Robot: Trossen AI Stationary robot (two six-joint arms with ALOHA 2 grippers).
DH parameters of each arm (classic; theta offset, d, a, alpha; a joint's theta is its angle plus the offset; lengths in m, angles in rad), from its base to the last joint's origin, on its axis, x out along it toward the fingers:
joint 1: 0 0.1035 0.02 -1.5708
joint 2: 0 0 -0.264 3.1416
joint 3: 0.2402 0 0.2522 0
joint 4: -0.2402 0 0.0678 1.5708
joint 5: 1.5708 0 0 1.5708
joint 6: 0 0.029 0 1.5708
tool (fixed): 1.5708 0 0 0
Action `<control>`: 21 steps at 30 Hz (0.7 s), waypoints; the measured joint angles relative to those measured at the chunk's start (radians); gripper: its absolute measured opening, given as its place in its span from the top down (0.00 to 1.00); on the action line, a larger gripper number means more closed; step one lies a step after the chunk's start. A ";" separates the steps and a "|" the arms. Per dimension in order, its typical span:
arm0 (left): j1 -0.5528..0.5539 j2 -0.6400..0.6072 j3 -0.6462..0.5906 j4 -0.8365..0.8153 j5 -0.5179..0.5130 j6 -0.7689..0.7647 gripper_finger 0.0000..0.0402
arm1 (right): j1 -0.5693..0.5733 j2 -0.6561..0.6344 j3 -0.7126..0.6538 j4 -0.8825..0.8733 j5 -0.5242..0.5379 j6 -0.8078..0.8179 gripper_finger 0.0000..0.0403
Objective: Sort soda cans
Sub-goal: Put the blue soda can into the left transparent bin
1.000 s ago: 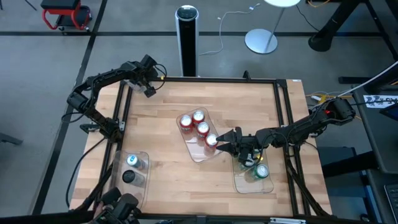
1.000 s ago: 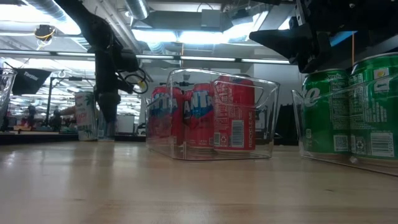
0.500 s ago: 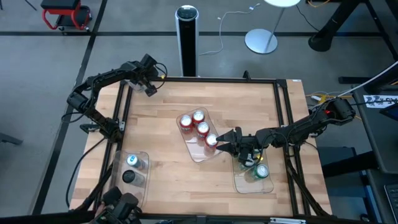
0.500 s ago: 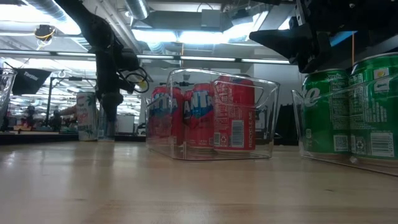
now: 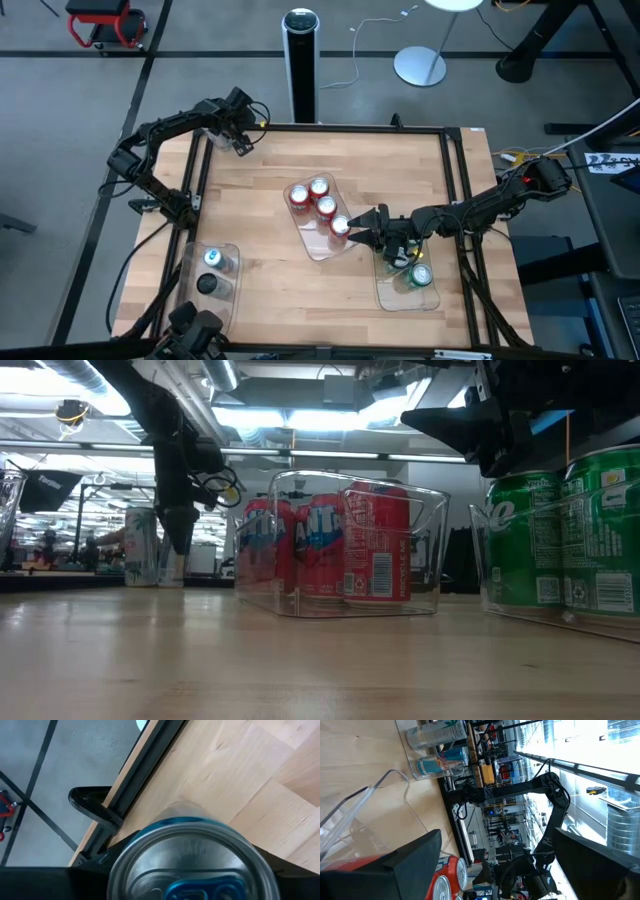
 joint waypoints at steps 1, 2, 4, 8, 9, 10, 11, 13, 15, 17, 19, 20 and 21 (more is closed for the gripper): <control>0.000 0.000 0.000 0.000 0.000 0.000 0.43 | 0.000 0.000 0.000 0.000 0.000 0.000 0.07; 0.000 0.000 0.000 0.000 0.001 0.000 0.43 | 0.000 0.000 0.000 0.000 0.000 0.000 0.07; 0.000 0.000 0.000 0.000 0.001 0.000 0.43 | 0.000 0.000 0.000 0.000 0.000 0.000 0.07; -0.001 0.000 0.000 0.000 0.001 -0.012 0.43 | 0.000 0.000 0.000 0.000 0.000 0.000 0.07; -0.004 0.000 0.000 0.000 0.000 -0.022 0.43 | 0.000 0.000 0.000 0.000 0.000 0.000 0.07; -0.008 0.000 0.000 -0.001 0.000 -0.027 0.43 | 0.000 0.000 0.000 0.000 0.000 0.000 0.07; -0.013 0.000 0.000 -0.001 -0.001 -0.031 0.43 | 0.000 0.000 0.000 0.000 0.000 0.000 0.07; -0.030 -0.007 -0.001 -0.004 0.001 -0.043 0.43 | 0.000 0.000 0.000 0.000 0.000 0.000 0.07; -0.054 -0.026 -0.002 -0.013 0.006 -0.050 0.43 | 0.000 0.000 0.000 0.000 0.000 0.000 0.07; -0.079 -0.057 -0.001 -0.008 0.009 -0.054 0.43 | 0.000 0.000 0.000 0.000 0.000 0.000 0.07; -0.102 -0.082 0.007 -0.016 0.009 -0.069 0.43 | 0.000 0.000 0.000 0.000 0.000 -0.001 0.07; -0.115 -0.095 0.014 -0.030 0.008 -0.076 0.43 | 0.000 0.000 0.000 0.000 0.000 -0.001 0.07; -0.130 -0.112 0.020 -0.041 0.006 -0.087 0.43 | 0.000 0.000 0.000 0.000 0.000 -0.001 0.07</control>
